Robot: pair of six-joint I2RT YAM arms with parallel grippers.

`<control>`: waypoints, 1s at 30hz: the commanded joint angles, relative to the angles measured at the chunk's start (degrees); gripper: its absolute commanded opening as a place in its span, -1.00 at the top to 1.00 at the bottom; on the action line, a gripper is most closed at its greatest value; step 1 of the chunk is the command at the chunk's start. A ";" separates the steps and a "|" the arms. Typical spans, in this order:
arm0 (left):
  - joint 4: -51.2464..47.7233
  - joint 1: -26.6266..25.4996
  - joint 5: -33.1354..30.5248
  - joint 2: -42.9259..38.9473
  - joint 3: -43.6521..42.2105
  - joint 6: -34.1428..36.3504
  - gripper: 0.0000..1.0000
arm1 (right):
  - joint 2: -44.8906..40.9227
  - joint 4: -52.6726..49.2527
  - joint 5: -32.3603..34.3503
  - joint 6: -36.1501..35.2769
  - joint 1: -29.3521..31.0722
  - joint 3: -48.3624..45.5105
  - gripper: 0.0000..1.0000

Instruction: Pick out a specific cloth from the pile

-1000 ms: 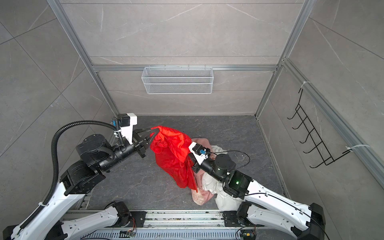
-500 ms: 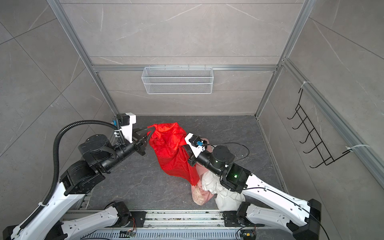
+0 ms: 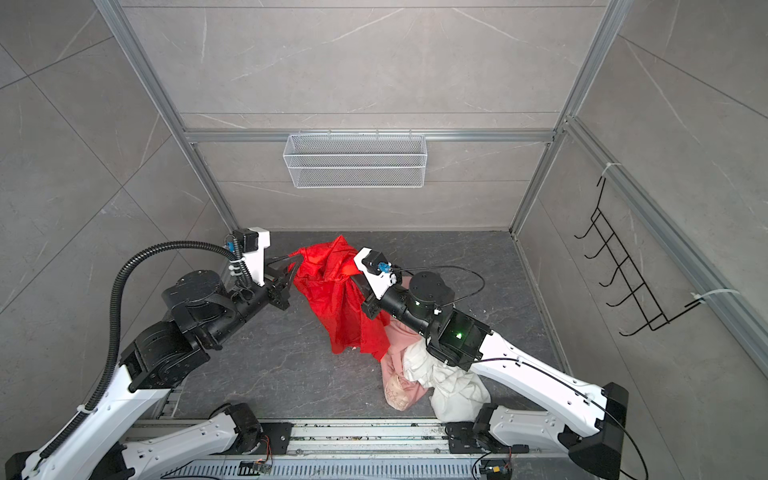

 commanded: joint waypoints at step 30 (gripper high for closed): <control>3.17 0.00 -3.21 -5.48 -18.11 -15.60 1.00 | 14.93 -3.22 2.27 1.80 0.00 27.19 1.00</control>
